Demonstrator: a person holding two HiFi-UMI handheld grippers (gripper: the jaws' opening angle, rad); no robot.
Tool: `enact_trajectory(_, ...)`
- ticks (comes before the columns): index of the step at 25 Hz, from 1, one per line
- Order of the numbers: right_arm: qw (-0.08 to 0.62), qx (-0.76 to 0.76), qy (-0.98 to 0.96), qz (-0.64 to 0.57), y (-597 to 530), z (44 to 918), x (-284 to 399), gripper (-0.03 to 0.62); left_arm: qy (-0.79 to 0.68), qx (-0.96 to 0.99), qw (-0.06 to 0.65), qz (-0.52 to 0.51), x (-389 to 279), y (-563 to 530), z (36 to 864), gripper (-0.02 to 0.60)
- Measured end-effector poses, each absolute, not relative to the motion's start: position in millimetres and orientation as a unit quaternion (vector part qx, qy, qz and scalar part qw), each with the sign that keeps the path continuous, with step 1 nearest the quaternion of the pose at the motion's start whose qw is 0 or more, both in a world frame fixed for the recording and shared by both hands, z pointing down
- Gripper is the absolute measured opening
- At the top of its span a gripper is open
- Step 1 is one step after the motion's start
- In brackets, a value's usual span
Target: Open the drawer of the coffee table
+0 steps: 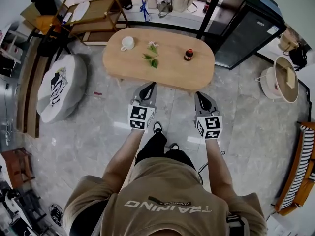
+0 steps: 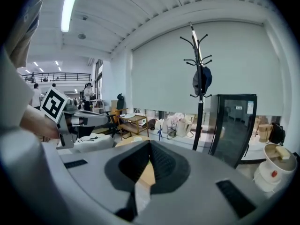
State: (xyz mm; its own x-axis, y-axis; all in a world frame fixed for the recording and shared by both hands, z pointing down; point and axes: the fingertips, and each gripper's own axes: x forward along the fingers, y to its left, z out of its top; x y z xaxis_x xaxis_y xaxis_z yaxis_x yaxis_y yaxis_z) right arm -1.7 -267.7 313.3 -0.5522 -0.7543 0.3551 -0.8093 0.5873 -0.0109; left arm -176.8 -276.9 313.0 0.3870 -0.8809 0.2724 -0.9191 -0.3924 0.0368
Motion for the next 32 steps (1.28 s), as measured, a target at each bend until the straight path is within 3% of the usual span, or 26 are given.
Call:
enact_trajectory(15,0.127,0.46,-0.875,0.082,-293.0,430.2,33.4,0.005,-0.566,0.814,0.092,0.091,-140.2,-275.9,405.2,0.006)
enact_trajectory(32,0.101,0.418,-0.898,0.09,-311.1,679.5,1.7,0.005,-0.578,0.806,0.081,0.095,-173.2,-310.7,649.2,0.006)
